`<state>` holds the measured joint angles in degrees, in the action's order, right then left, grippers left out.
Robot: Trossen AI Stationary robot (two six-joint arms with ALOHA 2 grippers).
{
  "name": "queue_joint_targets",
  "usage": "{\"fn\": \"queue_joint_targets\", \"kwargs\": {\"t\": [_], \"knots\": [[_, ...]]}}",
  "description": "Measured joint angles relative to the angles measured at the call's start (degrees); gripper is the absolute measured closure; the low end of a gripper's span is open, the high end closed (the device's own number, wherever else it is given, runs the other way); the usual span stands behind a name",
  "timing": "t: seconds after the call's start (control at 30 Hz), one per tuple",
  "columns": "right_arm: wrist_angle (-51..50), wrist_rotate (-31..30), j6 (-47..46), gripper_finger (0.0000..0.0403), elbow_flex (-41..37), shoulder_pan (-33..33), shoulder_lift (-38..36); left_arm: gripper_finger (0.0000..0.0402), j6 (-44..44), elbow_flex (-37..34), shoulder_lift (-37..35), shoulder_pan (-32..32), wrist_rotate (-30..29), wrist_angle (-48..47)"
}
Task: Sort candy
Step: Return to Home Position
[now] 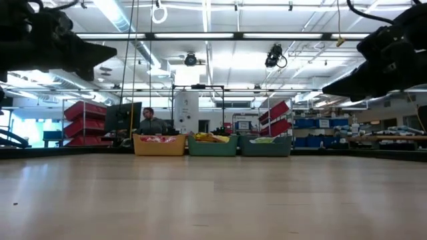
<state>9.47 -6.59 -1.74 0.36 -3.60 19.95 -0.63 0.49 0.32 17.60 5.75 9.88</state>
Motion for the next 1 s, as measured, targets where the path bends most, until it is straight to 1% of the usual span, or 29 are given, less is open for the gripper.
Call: {"fn": "queue_joint_targets", "kwargs": {"t": [0.17, 0.3, 0.37, 0.43, 0.53, 0.67, 0.83, 1.0], "knots": [[-7.1, -0.5, 0.3, 0.0403, 0.0, 1.5, -8.1, 0.0402, 1.5, 0.0, -0.4, -4.1, 0.1, -1.0], [-7.4, -0.5, 3.9, 0.0403, 0.0, 2.9, -13.7, 0.0401, 2.1, 0.0, -0.3, -7.6, -2.5, -1.9], [-7.4, -0.5, 5.2, 0.0403, 0.0, 3.1, -15.8, 0.0401, 2.4, 0.0, -0.3, -8.9, -4.7, -1.5], [-7.4, -0.1, 5.7, 0.0403, 0.0, 3.0, -16.8, 0.0402, 3.1, 0.0, -0.3, -9.9, -6.5, -1.6], [-7.7, 1.1, 5.4, 0.0403, 0.0, 3.0, -17.2, 0.0402, 3.2, 0.0, -0.3, -10.9, -6.7, -0.9], [-10.5, 3.6, 3.0, 0.0403, 0.9, 3.0, -17.6, 0.0402, 4.0, 0.0, -0.4, -12.5, -2.4, 2.1], [-17.4, 2.7, 2.2, 0.0403, 3.4, 3.0, -19.9, 0.0402, 3.3, 0.0, -0.3, -14.3, -3.6, -2.0], [-16.6, 2.4, 1.7, 0.0403, 3.8, 3.2, -19.8, 0.0402, 2.7, 0.0, -0.3, -15.5, -4.6, -1.9]]}}
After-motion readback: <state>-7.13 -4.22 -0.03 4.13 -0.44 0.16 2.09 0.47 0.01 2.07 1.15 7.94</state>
